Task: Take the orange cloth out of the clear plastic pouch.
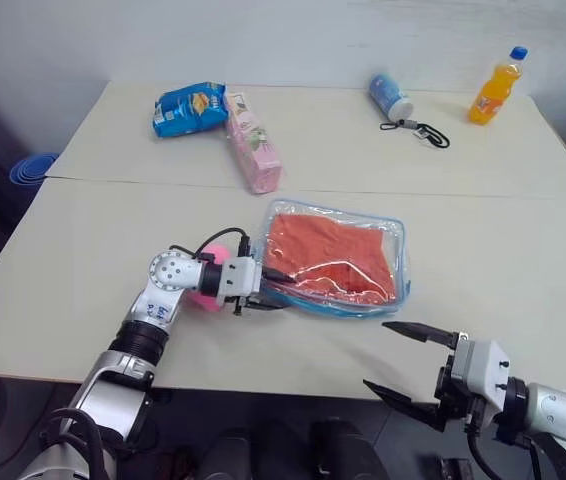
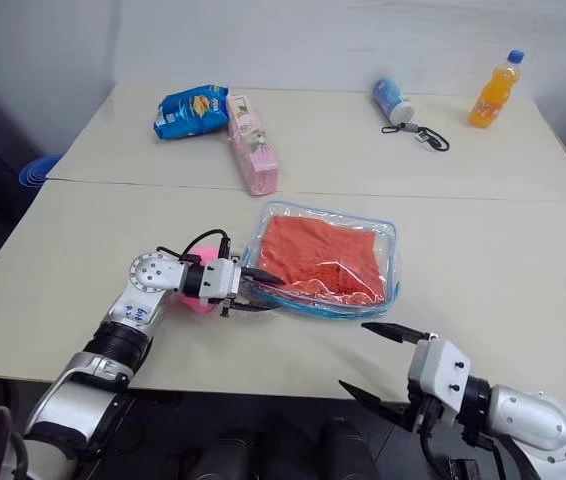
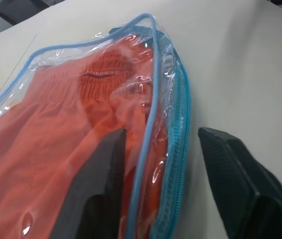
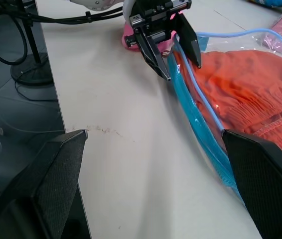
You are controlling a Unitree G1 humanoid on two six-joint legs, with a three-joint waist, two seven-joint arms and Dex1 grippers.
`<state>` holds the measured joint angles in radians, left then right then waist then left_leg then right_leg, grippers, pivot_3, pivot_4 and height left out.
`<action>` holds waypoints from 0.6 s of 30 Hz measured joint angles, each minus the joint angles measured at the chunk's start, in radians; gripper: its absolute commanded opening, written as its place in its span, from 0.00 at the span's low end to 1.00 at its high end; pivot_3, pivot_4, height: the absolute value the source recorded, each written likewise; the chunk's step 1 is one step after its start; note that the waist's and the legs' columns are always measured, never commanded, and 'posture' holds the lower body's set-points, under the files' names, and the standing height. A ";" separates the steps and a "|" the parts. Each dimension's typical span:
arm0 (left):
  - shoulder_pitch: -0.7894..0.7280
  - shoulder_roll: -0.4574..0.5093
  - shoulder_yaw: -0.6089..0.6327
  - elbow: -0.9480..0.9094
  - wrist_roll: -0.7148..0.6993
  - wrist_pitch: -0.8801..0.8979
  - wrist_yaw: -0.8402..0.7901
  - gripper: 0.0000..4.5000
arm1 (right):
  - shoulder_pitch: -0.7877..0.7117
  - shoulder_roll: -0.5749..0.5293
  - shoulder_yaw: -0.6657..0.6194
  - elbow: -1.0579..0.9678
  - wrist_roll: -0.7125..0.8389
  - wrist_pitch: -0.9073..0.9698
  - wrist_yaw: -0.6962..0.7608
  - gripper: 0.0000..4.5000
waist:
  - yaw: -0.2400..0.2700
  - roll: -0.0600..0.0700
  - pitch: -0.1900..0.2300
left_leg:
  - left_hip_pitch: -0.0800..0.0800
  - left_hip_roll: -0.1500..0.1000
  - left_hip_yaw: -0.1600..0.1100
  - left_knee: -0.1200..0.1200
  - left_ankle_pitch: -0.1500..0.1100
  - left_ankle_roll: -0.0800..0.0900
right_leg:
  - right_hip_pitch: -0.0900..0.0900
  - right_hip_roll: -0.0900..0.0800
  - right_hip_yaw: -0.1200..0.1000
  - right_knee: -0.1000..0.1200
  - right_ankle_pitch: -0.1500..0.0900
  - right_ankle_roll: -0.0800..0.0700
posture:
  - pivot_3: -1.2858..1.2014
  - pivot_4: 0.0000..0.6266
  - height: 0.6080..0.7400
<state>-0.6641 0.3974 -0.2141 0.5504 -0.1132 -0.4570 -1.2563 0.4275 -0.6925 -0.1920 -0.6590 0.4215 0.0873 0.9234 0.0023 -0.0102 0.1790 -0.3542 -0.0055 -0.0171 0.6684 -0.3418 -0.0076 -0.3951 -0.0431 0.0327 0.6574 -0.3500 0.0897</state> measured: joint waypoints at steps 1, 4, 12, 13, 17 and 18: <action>0.000 -0.003 0.000 0.000 -0.001 0.004 0.002 0.22 | 0.000 0.000 0.001 0.000 0.000 0.000 0.000 1.00 | 0.000 0.000 0.000 | 0.000 0.000 0.000 0.000 0.000 0.000 | 0.000 0.000 0.000 0.000 0.000 0.000 | 0.52 0.24 1.00; 0.000 -0.003 0.001 -0.001 -0.003 0.021 0.004 0.01 | 0.001 0.000 0.004 0.000 -0.001 0.000 0.001 1.00 | 0.000 0.000 0.000 | 0.000 0.000 0.000 0.000 0.000 0.000 | 0.000 0.000 0.000 0.000 0.000 0.000 | 0.52 0.24 1.00; 0.000 -0.008 0.006 -0.028 -0.019 0.086 0.004 0.00 | -0.028 0.000 0.029 0.001 -0.003 0.000 0.001 1.00 | -0.001 0.000 0.000 | 0.000 0.000 0.000 0.000 0.000 0.000 | 0.000 0.000 0.000 0.001 0.000 0.000 | 0.52 0.24 1.00; 0.000 -0.014 0.011 -0.041 -0.030 0.118 0.005 0.00 | -0.031 0.000 0.030 0.001 -0.003 0.001 0.000 1.00 | -0.001 0.000 0.000 | 0.000 0.000 0.000 0.000 0.000 0.000 | 0.000 0.000 0.000 0.001 0.000 0.000 | 0.52 0.24 1.00; 0.002 -0.065 0.063 -0.159 -0.183 0.429 0.037 0.00 | -0.093 0.001 0.059 -0.003 0.001 0.027 -0.019 1.00 | -0.001 0.000 0.000 | -0.001 0.000 -0.001 0.002 0.000 0.000 | 0.000 0.000 0.000 0.001 0.000 0.000 | 0.52 0.24 1.00; 0.001 -0.072 0.075 -0.194 -0.220 0.508 0.047 0.00 | -0.108 0.001 0.072 -0.005 0.003 0.035 -0.023 1.00 | -0.002 0.000 0.000 | -0.001 0.000 -0.001 0.002 0.000 0.000 | 0.000 0.000 0.000 0.001 0.000 0.000 | 0.52 0.24 1.00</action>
<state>-0.6632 0.3259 -0.1395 0.3567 -0.3336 0.0509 -1.2093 0.3195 -0.6919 -0.1204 -0.6644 0.4247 0.1224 0.9002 0.0007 -0.0103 0.1790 -0.3551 -0.0054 -0.0180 0.6703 -0.3419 -0.0075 -0.3953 -0.0434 0.0325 0.6585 -0.3500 0.0897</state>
